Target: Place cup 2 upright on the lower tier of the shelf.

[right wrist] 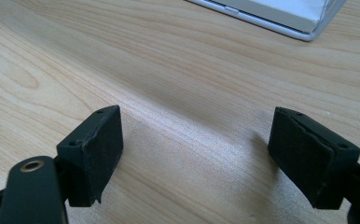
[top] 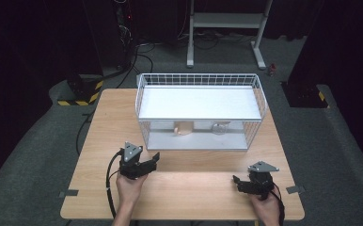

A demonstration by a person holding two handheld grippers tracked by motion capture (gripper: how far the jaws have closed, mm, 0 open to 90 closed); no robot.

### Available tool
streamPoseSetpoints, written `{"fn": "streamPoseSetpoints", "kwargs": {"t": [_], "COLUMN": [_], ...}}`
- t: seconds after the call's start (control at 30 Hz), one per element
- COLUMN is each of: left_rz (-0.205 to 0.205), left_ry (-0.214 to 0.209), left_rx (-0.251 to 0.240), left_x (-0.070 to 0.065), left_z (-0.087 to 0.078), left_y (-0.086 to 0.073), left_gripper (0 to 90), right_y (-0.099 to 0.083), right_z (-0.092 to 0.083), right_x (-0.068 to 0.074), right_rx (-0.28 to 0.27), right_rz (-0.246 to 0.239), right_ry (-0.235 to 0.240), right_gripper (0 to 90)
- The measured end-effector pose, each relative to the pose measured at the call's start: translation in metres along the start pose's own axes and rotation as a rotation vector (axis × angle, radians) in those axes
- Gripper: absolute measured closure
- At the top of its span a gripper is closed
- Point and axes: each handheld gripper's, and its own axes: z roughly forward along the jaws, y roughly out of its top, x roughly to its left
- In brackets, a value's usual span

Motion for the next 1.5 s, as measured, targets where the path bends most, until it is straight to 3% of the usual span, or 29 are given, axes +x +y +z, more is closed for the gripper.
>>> {"fn": "streamPoseSetpoints", "kwargs": {"t": [1.5], "left_rz": [-0.046], "left_ry": [0.031], "left_rx": [0.033], "left_x": [0.016], "left_z": [-0.013], "left_y": [-0.026], "left_gripper": [27.2], "right_y": [0.000], "right_z": [0.000], "right_x": [0.000], "right_rx": [0.000], "right_rz": [-0.004], "right_ry": [0.000], "right_gripper": [18.2]}}
